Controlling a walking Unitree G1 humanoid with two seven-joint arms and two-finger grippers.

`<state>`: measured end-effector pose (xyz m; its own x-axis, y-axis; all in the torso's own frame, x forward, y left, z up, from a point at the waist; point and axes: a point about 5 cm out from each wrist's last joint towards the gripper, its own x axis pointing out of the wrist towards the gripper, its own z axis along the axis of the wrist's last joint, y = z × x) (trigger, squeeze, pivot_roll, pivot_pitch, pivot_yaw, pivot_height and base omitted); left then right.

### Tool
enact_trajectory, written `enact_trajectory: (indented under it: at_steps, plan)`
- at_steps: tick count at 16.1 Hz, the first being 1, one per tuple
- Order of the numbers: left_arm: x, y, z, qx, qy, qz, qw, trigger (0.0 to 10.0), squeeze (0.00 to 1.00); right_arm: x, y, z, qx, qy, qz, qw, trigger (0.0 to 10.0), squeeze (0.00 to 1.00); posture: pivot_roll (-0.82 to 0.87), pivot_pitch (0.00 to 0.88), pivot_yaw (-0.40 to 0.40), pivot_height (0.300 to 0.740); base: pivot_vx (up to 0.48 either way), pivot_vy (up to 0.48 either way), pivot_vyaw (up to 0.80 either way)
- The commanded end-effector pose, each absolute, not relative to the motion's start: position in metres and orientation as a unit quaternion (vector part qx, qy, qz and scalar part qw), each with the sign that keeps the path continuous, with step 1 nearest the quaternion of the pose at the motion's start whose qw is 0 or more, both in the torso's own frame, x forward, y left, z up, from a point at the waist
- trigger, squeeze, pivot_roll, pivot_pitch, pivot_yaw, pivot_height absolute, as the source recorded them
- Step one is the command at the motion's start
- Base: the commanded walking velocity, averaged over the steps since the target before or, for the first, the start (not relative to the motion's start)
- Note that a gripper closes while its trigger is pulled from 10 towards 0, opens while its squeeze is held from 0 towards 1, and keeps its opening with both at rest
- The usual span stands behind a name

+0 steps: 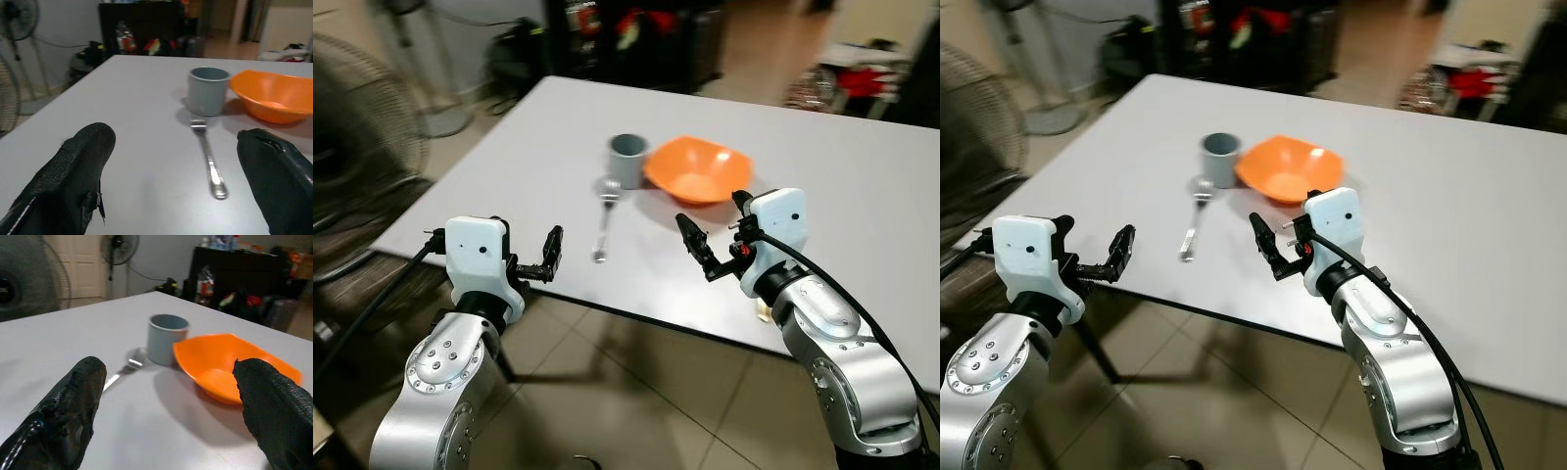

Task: Setting the table

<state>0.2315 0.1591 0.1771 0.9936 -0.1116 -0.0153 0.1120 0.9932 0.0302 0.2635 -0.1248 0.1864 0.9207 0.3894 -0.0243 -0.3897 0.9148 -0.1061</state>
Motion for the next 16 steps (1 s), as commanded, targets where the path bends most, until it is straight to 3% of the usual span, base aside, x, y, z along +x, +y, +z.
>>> enact_trajectory:
  at_steps: [1,11,16]
  plan:
    - [0.232,0.158,0.176,0.016,0.008,-0.053,0.998,10.0,0.0,0.263,-0.123,0.196,-0.054,-0.017,0.201,0.978,10.0,1.0,-0.06,0.0,0.015,0.74,0.0,0.0,0.8]
    - [0.23,0.162,0.178,0.021,0.011,-0.057,0.998,10.0,0.0,0.261,-0.12,0.195,-0.003,-0.034,0.187,0.982,10.0,1.0,-0.02,0.0,0.053,0.74,0.0,0.0,0.8]
    - [0.222,0.165,0.178,0.034,0.018,-0.052,0.998,10.0,0.0,0.258,-0.115,0.179,0.03,0.008,0.213,0.976,10.0,1.0,0.01,0.0,0.035,0.74,0.0,0.263,0.8]
